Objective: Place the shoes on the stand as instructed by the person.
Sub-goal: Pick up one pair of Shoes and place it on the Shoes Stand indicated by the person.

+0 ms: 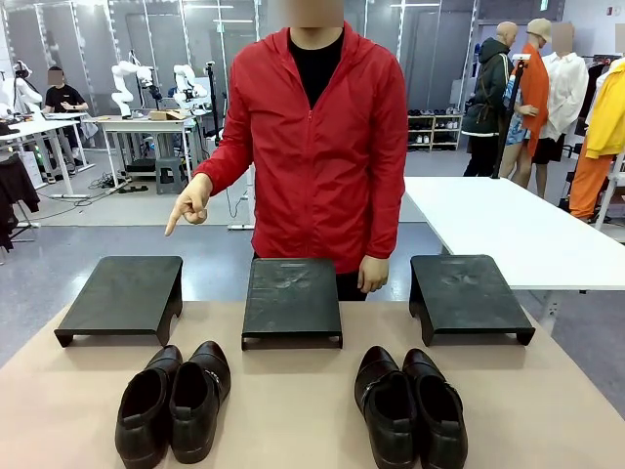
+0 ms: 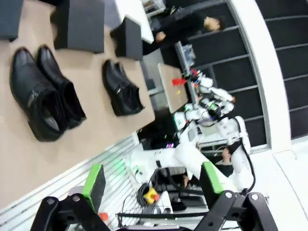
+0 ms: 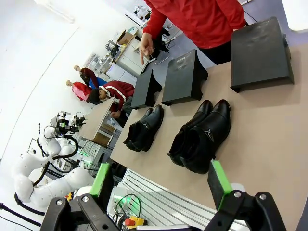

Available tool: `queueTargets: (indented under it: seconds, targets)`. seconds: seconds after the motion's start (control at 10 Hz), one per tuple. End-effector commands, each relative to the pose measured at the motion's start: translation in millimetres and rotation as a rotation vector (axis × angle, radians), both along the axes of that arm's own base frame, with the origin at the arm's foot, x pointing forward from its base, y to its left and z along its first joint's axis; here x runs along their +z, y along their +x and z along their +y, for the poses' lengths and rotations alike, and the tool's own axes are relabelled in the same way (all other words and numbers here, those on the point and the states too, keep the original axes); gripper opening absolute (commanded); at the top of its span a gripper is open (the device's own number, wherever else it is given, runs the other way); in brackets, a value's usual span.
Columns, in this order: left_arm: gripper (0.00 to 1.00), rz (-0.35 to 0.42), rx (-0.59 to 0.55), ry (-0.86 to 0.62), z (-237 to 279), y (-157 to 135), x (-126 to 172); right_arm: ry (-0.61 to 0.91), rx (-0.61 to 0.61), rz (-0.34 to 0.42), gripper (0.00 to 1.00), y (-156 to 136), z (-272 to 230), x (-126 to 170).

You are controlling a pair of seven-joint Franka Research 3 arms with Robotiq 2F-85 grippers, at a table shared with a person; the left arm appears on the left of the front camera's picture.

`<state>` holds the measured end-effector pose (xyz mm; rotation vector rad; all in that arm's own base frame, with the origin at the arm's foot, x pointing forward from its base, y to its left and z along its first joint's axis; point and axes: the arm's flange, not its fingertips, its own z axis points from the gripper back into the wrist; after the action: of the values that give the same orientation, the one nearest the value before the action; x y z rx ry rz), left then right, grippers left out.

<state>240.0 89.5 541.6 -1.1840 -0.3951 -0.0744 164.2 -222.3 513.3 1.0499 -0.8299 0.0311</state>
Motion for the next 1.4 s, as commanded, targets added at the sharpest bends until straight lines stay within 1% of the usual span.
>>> queueTargets:
  seconds: [0.0, 0.2, 0.3, 0.4, 0.5, 0.6, 0.8, 0.9, 1.1, 1.3]
  targets:
    - [1.0, 0.081, -0.042, 0.123, -75.7, 10.8, -7.1, -0.002, 0.001, -0.023, 1.0, 0.1, -1.1, 1.7]
    - [1.0, 0.123, -0.038, 0.262, -134.7, 28.0, -7.2, -0.002, 0.001, -0.023, 1.0, 0.1, -1.1, 1.7]
    - [1.0, 0.111, 0.004, 0.396, -159.8, 33.5, -11.8, -0.002, 0.001, -0.023, 1.0, 0.1, -1.1, 1.7]
    - [1.0, 0.157, 0.01, 0.448, -186.2, 38.2, -19.3, -0.002, 0.001, -0.023, 1.0, 0.1, -1.1, 1.7]
    - [1.0, 0.163, 0.02, 0.518, -202.4, 41.7, -27.9, -0.002, 0.001, -0.023, 1.0, 0.1, -1.1, 1.7]
    - [1.0, 0.171, 0.0, 0.583, -214.8, 44.9, -40.1, -0.002, 0.001, -0.023, 1.0, 0.1, -1.1, 1.7]
    - [1.0, 0.224, 0.005, 0.671, -232.6, 55.2, -66.8, -0.002, 0.001, -0.023, 1.0, 0.1, -1.1, 1.7]
    - [1.0, 0.224, 0.007, 0.75, -237.9, 63.8, -79.4, -0.002, 0.001, -0.023, 1.0, 0.1, -1.1, 1.7]
    - [1.0, 0.207, -0.005, 0.83, -243.2, 75.4, -93.7, -0.002, 0.001, -0.023, 1.0, 0.1, -1.1, 1.7]
    - [1.0, 0.173, -0.02, 0.85, -244.8, 92.7, -102.5, -0.002, 0.001, -0.023, 1.0, 0.1, -1.1, 1.7]
